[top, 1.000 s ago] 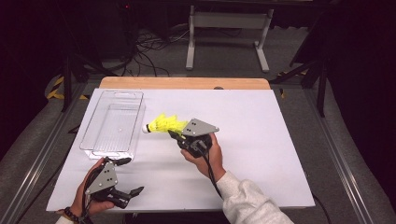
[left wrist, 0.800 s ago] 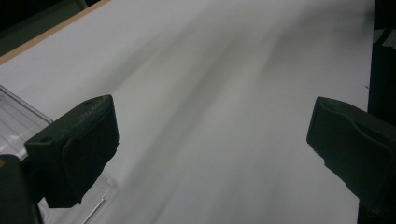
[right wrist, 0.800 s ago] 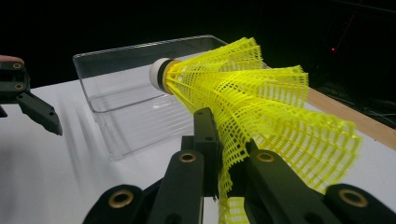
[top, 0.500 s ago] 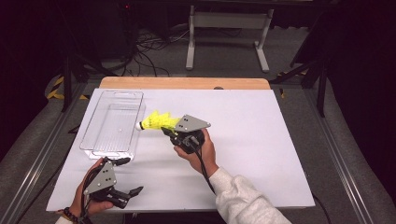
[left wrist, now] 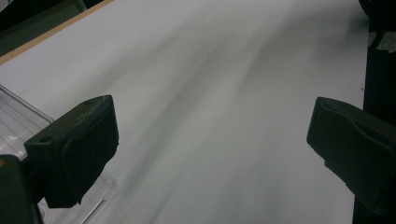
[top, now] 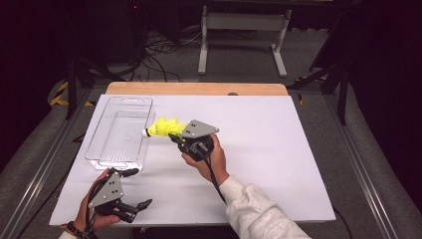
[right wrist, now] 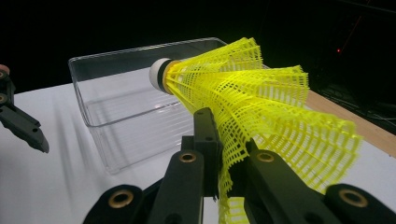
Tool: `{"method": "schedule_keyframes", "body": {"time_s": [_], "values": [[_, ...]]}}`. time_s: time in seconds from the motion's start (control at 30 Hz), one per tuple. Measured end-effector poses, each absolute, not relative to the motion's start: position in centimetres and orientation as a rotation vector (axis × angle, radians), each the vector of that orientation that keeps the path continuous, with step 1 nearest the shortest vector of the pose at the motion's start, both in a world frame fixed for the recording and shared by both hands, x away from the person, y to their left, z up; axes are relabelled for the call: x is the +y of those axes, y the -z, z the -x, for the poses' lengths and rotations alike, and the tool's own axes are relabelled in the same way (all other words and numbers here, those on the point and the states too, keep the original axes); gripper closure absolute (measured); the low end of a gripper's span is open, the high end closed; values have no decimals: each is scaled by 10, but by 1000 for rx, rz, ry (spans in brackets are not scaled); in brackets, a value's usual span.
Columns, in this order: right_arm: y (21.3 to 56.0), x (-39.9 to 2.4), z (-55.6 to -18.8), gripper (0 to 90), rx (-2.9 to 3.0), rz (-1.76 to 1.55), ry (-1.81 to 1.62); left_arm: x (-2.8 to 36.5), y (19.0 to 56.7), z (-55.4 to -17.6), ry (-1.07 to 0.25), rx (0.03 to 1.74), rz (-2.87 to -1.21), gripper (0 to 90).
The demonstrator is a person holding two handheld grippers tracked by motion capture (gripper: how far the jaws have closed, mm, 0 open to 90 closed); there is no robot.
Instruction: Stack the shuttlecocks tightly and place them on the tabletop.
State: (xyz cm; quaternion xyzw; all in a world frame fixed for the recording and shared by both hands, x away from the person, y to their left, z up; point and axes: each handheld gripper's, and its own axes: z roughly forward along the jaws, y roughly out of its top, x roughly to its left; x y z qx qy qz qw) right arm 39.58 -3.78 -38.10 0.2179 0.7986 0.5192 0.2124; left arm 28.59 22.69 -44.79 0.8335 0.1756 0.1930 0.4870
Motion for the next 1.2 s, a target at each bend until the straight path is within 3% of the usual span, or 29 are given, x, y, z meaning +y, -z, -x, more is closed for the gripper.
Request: {"method": "schedule_keyframes", "body": {"time_s": [1.2], "values": [[384,-2,-394,876,2270,-537,-1430,229,448,-285,-461,433,-2019,29]]}}
